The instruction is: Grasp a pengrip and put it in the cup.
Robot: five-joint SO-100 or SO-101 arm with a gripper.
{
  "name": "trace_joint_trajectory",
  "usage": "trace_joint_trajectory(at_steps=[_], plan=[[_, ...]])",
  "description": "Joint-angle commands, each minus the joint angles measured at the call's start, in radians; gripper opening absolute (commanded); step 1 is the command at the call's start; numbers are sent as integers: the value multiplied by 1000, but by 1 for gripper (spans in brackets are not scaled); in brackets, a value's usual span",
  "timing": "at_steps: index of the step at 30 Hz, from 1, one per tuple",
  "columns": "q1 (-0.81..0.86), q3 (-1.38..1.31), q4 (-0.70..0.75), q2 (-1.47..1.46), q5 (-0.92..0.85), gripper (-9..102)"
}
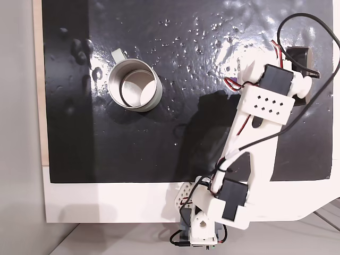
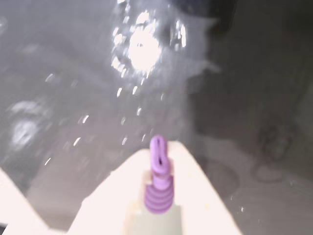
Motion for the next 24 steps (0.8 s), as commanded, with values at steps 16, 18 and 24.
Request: trace_joint_trajectory(at_steps=[16, 18, 24], plan=[[-380, -291, 186, 233, 176, 0], [-453, -314, 186, 206, 204, 0], [-600, -402, 186, 101, 255, 0]])
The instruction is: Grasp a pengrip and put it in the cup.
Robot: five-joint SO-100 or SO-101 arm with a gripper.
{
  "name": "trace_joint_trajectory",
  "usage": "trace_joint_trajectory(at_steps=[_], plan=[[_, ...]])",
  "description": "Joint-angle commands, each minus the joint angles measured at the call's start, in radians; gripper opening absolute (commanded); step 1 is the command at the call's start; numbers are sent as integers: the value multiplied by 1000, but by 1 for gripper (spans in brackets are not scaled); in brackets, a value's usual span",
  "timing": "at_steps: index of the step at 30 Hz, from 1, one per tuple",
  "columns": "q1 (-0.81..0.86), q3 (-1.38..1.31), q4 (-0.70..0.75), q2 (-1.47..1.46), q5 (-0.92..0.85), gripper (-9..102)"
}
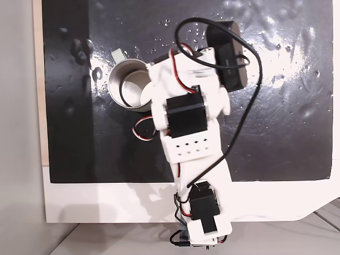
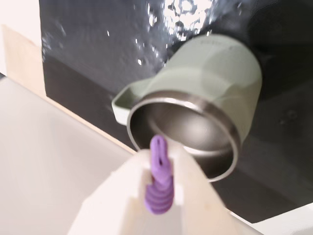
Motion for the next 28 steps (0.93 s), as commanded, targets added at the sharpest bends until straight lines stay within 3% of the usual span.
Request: trace_joint_trajectory(at_steps=[1, 12, 17, 28], plan=[[-71, -97, 8, -32, 37, 0], [-183, -140, 9, -117, 80, 0], [-181, -118, 9, -103, 75, 28], [-181, -97, 11, -89, 74, 31]])
